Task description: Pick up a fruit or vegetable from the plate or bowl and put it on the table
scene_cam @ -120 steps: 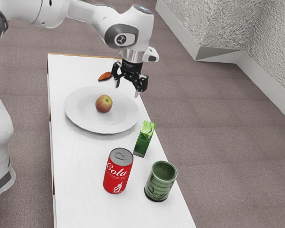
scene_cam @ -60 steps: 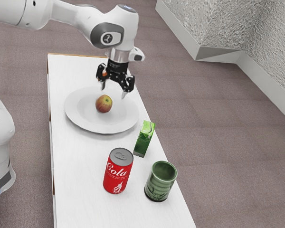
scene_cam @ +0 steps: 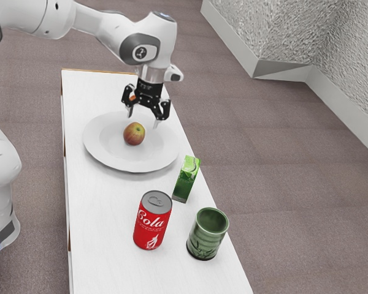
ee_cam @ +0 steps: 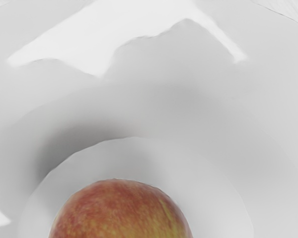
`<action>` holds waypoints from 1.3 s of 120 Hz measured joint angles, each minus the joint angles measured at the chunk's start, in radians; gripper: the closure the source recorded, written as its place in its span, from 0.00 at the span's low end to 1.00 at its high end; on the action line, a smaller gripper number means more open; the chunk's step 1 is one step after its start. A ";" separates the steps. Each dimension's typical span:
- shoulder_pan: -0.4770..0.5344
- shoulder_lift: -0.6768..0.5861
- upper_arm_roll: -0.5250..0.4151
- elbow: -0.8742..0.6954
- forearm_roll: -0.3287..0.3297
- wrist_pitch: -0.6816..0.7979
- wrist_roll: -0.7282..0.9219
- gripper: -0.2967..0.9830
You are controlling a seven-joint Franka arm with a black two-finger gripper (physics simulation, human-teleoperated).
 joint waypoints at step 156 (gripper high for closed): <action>-0.020 -0.064 0.012 -0.104 -0.004 0.069 0.021 0.23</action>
